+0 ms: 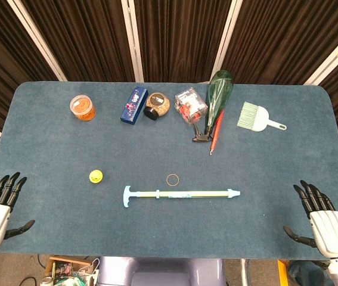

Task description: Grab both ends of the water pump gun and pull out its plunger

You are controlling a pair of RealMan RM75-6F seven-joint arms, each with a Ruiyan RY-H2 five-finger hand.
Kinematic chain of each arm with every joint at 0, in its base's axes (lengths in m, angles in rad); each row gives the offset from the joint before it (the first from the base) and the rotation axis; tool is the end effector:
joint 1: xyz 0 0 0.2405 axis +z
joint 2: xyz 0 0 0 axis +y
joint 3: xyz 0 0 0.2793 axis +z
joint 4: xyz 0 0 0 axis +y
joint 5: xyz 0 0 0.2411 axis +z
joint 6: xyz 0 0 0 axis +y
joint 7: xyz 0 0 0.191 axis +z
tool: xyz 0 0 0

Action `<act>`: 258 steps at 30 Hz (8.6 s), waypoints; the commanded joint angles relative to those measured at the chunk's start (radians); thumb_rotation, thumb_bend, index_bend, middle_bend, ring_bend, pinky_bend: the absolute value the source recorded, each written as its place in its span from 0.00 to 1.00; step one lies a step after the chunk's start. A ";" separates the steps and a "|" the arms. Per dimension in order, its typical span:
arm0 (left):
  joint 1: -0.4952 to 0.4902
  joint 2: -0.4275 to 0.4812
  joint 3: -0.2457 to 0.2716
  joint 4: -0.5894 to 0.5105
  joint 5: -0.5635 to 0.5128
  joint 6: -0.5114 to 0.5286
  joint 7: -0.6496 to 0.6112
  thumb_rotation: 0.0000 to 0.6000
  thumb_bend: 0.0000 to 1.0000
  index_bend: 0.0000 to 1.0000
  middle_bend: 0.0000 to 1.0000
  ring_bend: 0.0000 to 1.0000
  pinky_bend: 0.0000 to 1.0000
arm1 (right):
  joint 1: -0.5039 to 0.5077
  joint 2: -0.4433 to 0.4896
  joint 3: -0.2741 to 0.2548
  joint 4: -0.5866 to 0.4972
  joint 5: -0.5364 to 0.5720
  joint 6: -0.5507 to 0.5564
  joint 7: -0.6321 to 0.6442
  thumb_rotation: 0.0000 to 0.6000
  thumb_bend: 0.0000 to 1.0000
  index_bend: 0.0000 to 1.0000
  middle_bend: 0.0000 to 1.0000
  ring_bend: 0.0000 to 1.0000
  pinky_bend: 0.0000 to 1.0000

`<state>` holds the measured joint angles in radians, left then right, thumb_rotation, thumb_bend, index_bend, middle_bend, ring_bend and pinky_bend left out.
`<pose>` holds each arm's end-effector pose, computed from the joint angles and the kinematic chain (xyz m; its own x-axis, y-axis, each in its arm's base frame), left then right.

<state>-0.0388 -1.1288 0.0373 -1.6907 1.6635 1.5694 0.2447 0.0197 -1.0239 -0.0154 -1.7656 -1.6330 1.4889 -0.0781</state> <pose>-0.3078 0.1933 0.1192 0.5363 -0.0049 0.8440 0.8368 -0.1273 -0.5325 -0.3138 -0.1923 0.1382 0.4216 -0.0835 0.9029 -0.9058 -0.0844 0.4151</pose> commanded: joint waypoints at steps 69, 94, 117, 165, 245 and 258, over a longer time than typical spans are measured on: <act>-0.280 -0.126 -0.174 0.194 -0.351 -0.397 0.102 1.00 0.01 0.00 0.00 0.00 0.02 | 0.332 -0.638 0.122 0.475 0.125 -0.347 -0.141 0.89 0.35 0.36 0.00 0.00 0.14; -0.301 -0.131 -0.168 0.238 -0.411 -0.421 0.098 1.00 0.02 0.00 0.00 0.00 0.02 | 0.378 -0.701 0.121 0.572 0.164 -0.376 -0.098 1.00 0.37 0.73 0.00 0.00 0.14; -0.376 -0.274 -0.130 0.354 -0.222 -0.392 -0.038 1.00 0.07 0.27 0.00 0.00 0.02 | 0.336 -0.542 0.150 0.333 0.184 -0.264 -0.072 1.00 0.50 1.00 0.05 0.00 0.14; -0.749 -1.006 -0.169 1.156 -0.089 -0.488 -0.704 1.00 0.21 0.31 0.00 0.00 0.02 | 0.335 -0.413 0.156 0.223 0.224 -0.254 0.007 1.00 0.49 1.00 0.05 0.00 0.14; -0.601 -0.739 -0.048 1.005 -0.064 -0.245 -0.564 1.00 0.63 0.74 0.07 0.00 0.02 | 0.278 -0.285 0.197 0.235 0.307 -0.179 0.081 1.00 0.51 1.00 0.09 0.00 0.14; -0.572 -0.715 -0.035 1.009 -0.068 -0.252 -0.568 1.00 0.63 0.73 0.07 0.00 0.02 | 0.267 -0.287 0.188 0.266 0.315 -0.189 0.113 1.00 0.51 1.00 0.09 0.00 0.14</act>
<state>-0.6107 -1.8439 0.0021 -0.6819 1.5955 1.3170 -0.3232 0.2873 -1.3101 0.1740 -1.5004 -1.3174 1.3009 0.0337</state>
